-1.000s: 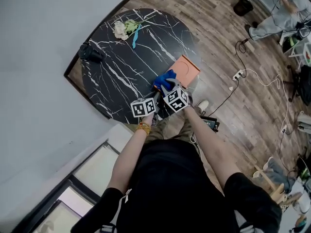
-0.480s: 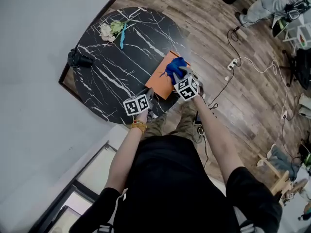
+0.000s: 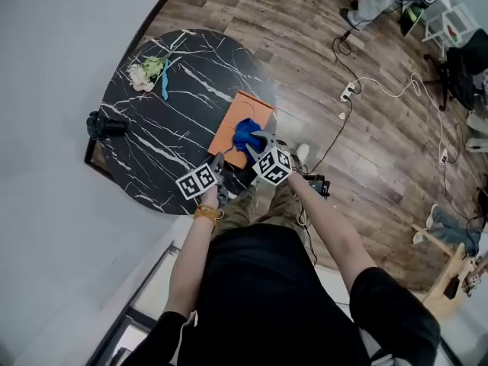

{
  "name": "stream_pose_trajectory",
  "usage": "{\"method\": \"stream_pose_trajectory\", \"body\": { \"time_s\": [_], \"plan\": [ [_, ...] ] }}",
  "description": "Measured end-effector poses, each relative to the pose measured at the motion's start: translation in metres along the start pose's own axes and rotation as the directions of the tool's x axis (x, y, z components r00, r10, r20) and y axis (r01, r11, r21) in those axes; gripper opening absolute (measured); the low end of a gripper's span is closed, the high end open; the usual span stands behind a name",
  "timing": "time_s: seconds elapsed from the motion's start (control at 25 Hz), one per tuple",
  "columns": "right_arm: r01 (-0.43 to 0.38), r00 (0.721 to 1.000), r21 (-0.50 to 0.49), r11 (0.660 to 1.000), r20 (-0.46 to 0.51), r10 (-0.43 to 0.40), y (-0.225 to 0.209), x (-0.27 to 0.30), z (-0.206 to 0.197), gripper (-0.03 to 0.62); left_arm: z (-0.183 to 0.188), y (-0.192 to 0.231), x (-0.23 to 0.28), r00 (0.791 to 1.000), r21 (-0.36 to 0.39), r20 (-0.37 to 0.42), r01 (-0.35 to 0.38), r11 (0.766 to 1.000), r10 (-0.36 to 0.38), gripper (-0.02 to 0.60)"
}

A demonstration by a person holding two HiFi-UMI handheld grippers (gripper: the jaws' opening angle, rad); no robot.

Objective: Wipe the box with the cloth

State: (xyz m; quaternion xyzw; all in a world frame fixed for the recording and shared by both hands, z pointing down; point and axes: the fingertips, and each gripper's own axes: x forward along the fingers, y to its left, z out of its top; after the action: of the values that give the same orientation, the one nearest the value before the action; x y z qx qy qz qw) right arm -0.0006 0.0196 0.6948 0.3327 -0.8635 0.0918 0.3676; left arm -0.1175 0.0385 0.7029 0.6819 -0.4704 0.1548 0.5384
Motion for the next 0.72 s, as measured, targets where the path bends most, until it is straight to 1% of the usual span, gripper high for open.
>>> {"method": "stream_pose_trajectory", "body": {
  "time_s": [0.12, 0.2, 0.32, 0.44, 0.48, 0.56, 0.64, 0.72],
  "plan": [
    [0.035, 0.999, 0.104, 0.994, -0.019, -0.034, -0.048, -0.006, -0.012, 0.087, -0.004, -0.005, 0.008, 0.999, 0.02, -0.04, -0.027, 0.999, 0.028, 0.152],
    [0.046, 0.999, 0.137, 0.99, -0.03, -0.042, -0.067, -0.009, -0.014, 0.087, -0.008, -0.007, 0.012, 0.996, 0.034, -0.071, -0.054, 0.998, 0.057, 0.152],
    [0.015, 1.0, 0.165, 0.986, -0.016, -0.013, -0.059, -0.006, -0.009, 0.086, -0.009, -0.003, 0.011, 0.993, 0.023, -0.078, -0.088, 0.996, 0.09, 0.167],
    [-0.053, 0.999, 0.118, 0.992, 0.005, 0.053, -0.034, -0.004, -0.004, 0.086, -0.008, -0.001, 0.014, 0.992, -0.011, -0.065, -0.111, 0.994, 0.11, 0.169],
    [-0.074, 0.997, 0.101, 0.992, 0.006, 0.073, -0.024, -0.006, -0.006, 0.086, -0.009, -0.001, 0.016, 0.991, -0.031, -0.062, -0.12, 0.992, 0.117, 0.174],
    [-0.108, 0.994, 0.087, 0.99, 0.011, 0.108, -0.011, -0.009, -0.009, 0.086, -0.009, -0.001, 0.016, 0.99, -0.092, -0.059, -0.134, 0.987, 0.129, 0.175],
    [-0.148, 0.989, 0.086, 0.985, 0.02, 0.147, -0.007, -0.009, -0.009, 0.086, -0.008, 0.002, 0.014, 0.99, -0.175, -0.053, -0.137, 0.975, 0.13, 0.156],
    [-0.207, 0.978, 0.087, 0.974, 0.026, 0.206, -0.009, -0.007, -0.008, 0.086, -0.005, 0.005, 0.013, 0.991, -0.245, -0.048, -0.132, 0.961, 0.124, 0.13]
  ]
}}
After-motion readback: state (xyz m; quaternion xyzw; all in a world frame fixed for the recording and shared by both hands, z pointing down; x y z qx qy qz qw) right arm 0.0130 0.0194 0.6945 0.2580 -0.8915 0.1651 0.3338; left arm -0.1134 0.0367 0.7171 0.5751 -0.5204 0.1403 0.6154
